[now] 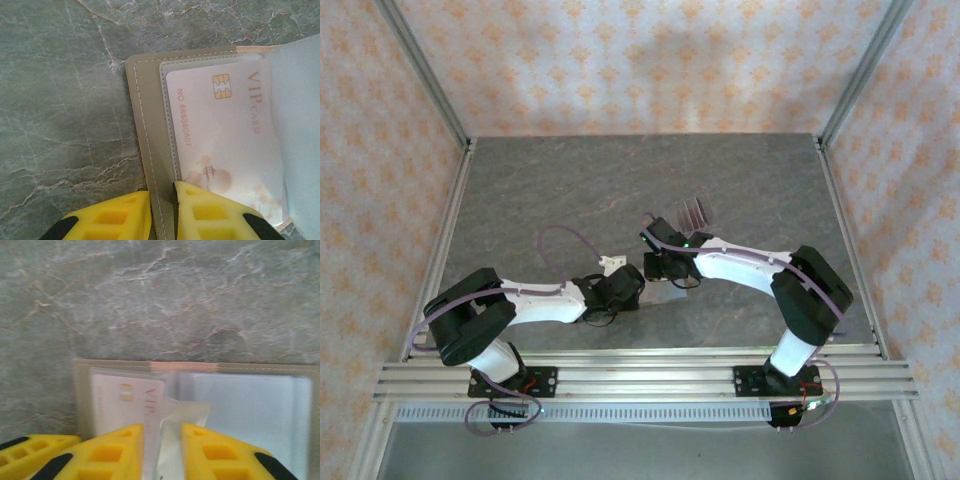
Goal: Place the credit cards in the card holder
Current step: Flip over the card slot in the card holder.
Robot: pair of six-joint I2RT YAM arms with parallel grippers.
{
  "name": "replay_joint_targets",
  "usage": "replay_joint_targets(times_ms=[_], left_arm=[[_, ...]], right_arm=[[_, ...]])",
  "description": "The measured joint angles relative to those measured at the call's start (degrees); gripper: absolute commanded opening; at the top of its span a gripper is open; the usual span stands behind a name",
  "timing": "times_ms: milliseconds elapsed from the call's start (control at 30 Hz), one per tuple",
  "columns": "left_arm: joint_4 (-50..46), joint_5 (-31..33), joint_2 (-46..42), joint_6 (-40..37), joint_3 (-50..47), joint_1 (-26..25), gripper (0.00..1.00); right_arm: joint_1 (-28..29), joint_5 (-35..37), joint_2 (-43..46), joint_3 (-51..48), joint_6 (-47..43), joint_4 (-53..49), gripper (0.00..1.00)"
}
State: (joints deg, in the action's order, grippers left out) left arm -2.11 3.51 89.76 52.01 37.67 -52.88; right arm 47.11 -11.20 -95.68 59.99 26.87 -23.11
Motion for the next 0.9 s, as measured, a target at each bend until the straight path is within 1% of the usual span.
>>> replay_joint_targets(times_ms=[100, 333, 433, 567, 733, 900], left_arm=[[0.0, 0.0, 0.0, 0.0, 0.0, 0.0, 0.2], [0.1, 0.0, -0.5, 0.2, -0.3, 0.0, 0.21], [0.9, -0.4, -1.3, 0.6, -1.1, 0.0, 0.25], [1.7, -1.2, -3.0, 0.9, -2.5, 0.0, 0.27], [0.2, -1.3, -5.9, 0.9, -3.3, 0.0, 0.29], [-1.0, -1.1, -9.3, 1.1, -4.2, 0.0, 0.35]], right_arm=[[0.0, -3.3, 0.0, -0.1, 1.6, 2.6, 0.36], [-0.9, -11.0, 0.0, -1.7, 5.6, 8.8, 0.4], [-2.1, -14.2, 0.0, -2.3, 6.8, 10.8, 0.43], [-2.8, -16.9, 0.0, -2.2, 7.1, 10.9, 0.49], [-3.0, -19.8, 0.0, -1.2, 7.0, 9.9, 0.52], [-3.3, -21.9, 0.6, -0.2, 6.0, 8.8, 0.55]])
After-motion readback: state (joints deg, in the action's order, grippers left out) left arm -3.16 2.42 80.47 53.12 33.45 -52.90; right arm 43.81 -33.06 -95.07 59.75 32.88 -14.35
